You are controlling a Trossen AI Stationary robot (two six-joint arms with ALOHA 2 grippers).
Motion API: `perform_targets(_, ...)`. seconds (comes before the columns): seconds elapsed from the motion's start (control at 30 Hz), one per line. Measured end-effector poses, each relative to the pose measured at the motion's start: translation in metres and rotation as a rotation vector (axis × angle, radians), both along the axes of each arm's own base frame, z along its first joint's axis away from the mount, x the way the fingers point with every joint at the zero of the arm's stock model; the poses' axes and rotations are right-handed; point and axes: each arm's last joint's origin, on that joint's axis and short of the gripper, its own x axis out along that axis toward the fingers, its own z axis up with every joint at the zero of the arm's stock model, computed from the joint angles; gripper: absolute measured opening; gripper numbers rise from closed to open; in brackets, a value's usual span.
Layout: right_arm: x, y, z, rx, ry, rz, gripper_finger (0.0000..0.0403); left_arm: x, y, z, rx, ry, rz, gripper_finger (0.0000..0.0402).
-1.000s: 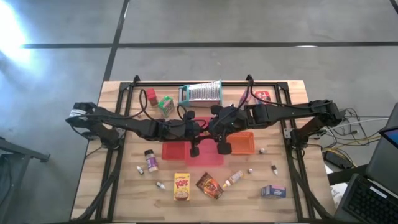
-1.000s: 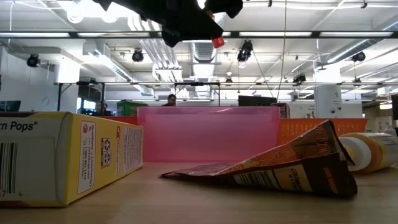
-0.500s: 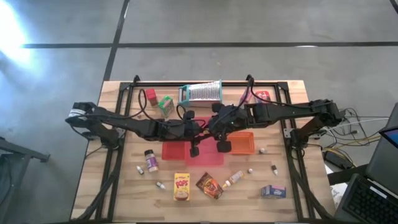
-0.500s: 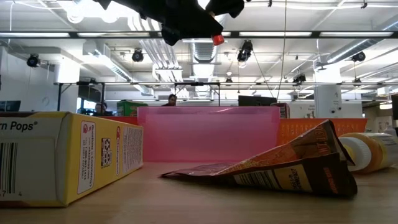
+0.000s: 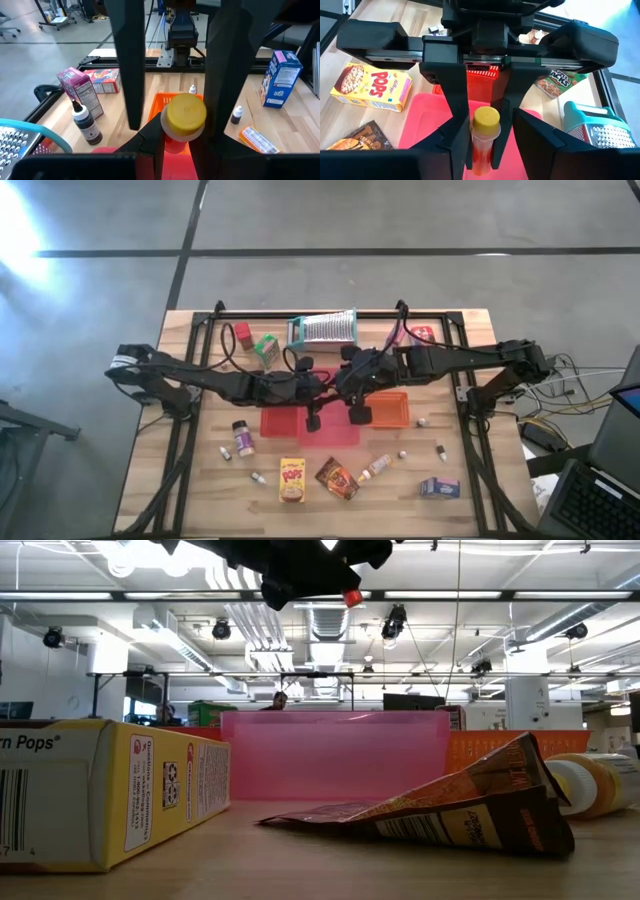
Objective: Pick & Place Kitchen Items
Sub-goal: Put the small orange food coloring bottle into the orange bin
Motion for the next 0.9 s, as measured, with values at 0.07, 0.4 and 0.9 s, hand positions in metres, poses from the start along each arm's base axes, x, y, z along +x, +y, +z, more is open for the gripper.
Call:
perform_targets(0.07,-0.0001,0.0000,-0.0002,-0.002,0.002,0.002,0.0127,0.0001,0.0002,0.0002,0.002,-0.002,0.000,0.0080)
perform_targets(0.4,-0.0002,0.0000,-0.0003,-0.009,0.004,0.010,0.0055,-0.0001,0.0005,-0.0004,0.003,0.003,0.004,0.0080)
perform_targets(0.9,-0.0078,-0.0011,-0.0073,0.019,0.102,-0.031,0.0057,-0.0081,0.0020,-0.0061,0.043,0.118,0.049,0.0123)
